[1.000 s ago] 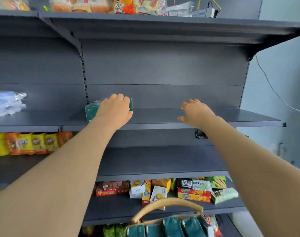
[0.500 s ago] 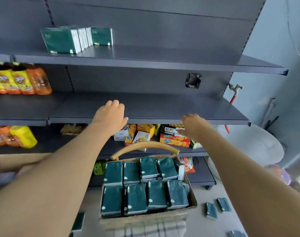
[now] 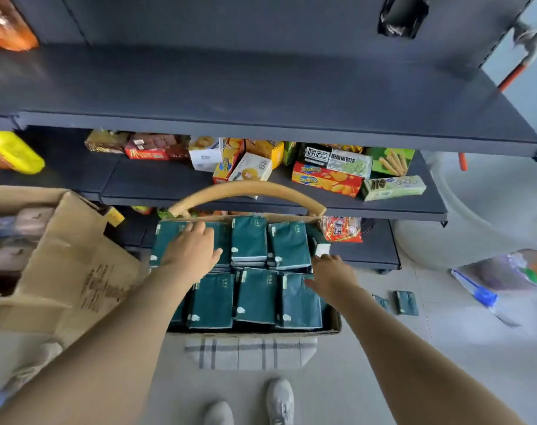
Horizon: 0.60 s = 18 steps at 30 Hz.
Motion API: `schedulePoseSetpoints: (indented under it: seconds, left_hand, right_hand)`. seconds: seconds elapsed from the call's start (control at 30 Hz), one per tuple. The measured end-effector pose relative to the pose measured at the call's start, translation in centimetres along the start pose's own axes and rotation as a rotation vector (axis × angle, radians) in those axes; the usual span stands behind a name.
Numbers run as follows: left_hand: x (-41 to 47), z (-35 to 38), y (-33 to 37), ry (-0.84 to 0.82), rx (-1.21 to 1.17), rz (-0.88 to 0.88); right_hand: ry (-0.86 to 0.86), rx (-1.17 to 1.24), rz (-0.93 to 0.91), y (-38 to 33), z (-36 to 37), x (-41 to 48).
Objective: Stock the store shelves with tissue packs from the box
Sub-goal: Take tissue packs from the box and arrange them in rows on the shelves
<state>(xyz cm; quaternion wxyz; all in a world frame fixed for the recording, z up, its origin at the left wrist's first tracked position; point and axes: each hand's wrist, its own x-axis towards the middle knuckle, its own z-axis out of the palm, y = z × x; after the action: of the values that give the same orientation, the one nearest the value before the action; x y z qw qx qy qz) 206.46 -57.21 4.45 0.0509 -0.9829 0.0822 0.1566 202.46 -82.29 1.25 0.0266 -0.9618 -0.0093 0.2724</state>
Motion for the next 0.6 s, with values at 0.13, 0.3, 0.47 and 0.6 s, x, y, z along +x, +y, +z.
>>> schedulePoseSetpoints:
  seconds: [0.13,0.3,0.47,0.6]
  left_hand:
    - [0.7,4.0,0.8,-0.08,-0.038,0.005]
    - [2.4,6.9,2.2,-0.12,-0.082,0.057]
    - [3.6,8.6,3.5,-0.111,-0.205,0.104]
    - [4.4,9.1,4.6,-0.134,-0.304,0.112]
  right_hand:
    - [-0.111,0.204,0.124,0.3,4.5,1.1]
    - [-0.157,0.509,0.38,-0.5,8.1,1.5]
    - [-0.053,0.758,0.492,-1.8,9.4,1.1]
    - [-0.047,0.884,0.464,-1.9,9.1,1.2]
